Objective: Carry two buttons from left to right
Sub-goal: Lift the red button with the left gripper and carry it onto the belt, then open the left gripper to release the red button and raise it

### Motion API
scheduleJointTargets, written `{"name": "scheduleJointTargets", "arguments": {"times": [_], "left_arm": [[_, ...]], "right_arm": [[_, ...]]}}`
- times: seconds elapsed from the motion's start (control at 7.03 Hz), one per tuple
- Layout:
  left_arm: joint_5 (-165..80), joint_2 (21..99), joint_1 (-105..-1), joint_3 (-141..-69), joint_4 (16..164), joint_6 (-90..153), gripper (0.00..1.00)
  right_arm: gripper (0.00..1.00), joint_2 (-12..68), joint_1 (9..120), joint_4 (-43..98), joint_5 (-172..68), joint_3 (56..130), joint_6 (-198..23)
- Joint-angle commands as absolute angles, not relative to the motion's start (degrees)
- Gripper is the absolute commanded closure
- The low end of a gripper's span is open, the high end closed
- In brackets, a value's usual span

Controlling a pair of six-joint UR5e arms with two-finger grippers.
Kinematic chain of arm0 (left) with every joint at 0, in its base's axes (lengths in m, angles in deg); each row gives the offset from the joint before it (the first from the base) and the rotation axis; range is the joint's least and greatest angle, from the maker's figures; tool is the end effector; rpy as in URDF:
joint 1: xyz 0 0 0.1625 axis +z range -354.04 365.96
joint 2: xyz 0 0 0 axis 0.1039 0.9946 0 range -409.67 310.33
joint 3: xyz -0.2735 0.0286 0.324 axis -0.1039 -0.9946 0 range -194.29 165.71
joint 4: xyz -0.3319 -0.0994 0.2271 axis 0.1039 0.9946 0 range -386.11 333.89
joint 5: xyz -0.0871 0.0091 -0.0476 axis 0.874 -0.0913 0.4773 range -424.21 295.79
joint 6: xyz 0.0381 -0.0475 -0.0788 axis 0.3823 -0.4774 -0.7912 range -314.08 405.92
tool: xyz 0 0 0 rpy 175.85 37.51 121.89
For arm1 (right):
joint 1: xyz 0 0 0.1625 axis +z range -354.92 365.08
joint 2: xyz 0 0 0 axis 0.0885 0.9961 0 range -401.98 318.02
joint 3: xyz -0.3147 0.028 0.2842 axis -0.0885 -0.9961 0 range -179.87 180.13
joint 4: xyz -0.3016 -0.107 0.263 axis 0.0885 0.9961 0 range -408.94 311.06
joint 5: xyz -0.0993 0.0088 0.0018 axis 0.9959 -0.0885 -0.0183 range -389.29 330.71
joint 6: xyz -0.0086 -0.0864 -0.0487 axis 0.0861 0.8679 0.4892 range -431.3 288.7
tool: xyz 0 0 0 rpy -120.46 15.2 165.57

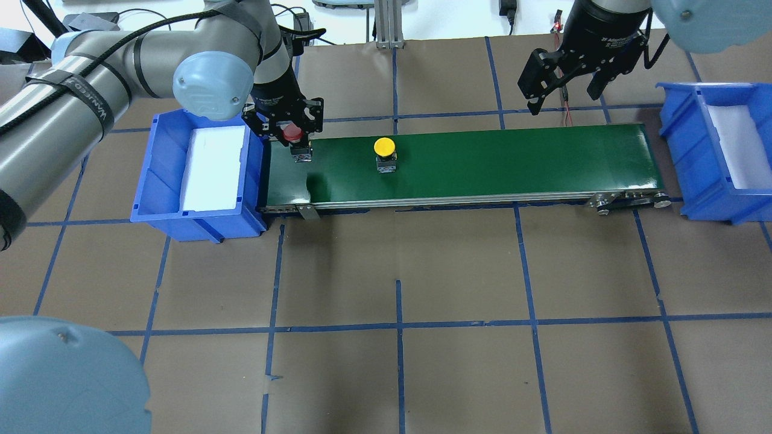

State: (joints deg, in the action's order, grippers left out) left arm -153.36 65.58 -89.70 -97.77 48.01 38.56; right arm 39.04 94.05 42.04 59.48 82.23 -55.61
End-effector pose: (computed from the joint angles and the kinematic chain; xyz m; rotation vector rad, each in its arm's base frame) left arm -0.1981 -0.6309 0.3165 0.0469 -3.1312 -0.0801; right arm 0.1254 -0.5604 0.4751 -0.3982 3.0946 -0.0021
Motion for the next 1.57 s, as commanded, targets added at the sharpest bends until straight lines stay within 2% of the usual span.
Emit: {"name": "scheduleJointTargets", "arguments": {"times": [0.0,0.28,0.43,0.57,0.71,0.85,1.42], "left_arm": [[-153.4,66.6,-89.7,-99.6,43.2,38.6,0.62],[-153.6,67.7,-89.8,-99.6,42.1,38.1,0.59],[-153.6,67.4,-89.8,-99.8,42.1,37.9,0.33],[-153.6,67.6,-89.8,-99.5,42.1,37.7,0.11],[-153.7,66.5,-89.8,-98.6,42.8,37.7,0.04],[-153.7,64.9,-89.8,-98.0,45.2,37.7,0.01],[-153.9,55.9,-83.7,-96.5,56.2,43.5,0.00]], "right_arm": [[0.00,39.1,94.0,42.1,59.5,82.2,-55.7],[0.00,39.0,94.0,42.1,59.5,82.2,-55.7],[0.00,38.9,94.0,42.1,59.5,82.2,-55.7],[0.00,38.9,94.0,42.1,59.6,82.2,-55.7],[0.00,38.9,94.0,42.1,59.5,82.2,-55.7],[0.00,38.7,94.0,42.0,59.6,82.2,-55.7],[0.00,38.4,94.0,42.7,59.3,82.5,-55.3]]}}
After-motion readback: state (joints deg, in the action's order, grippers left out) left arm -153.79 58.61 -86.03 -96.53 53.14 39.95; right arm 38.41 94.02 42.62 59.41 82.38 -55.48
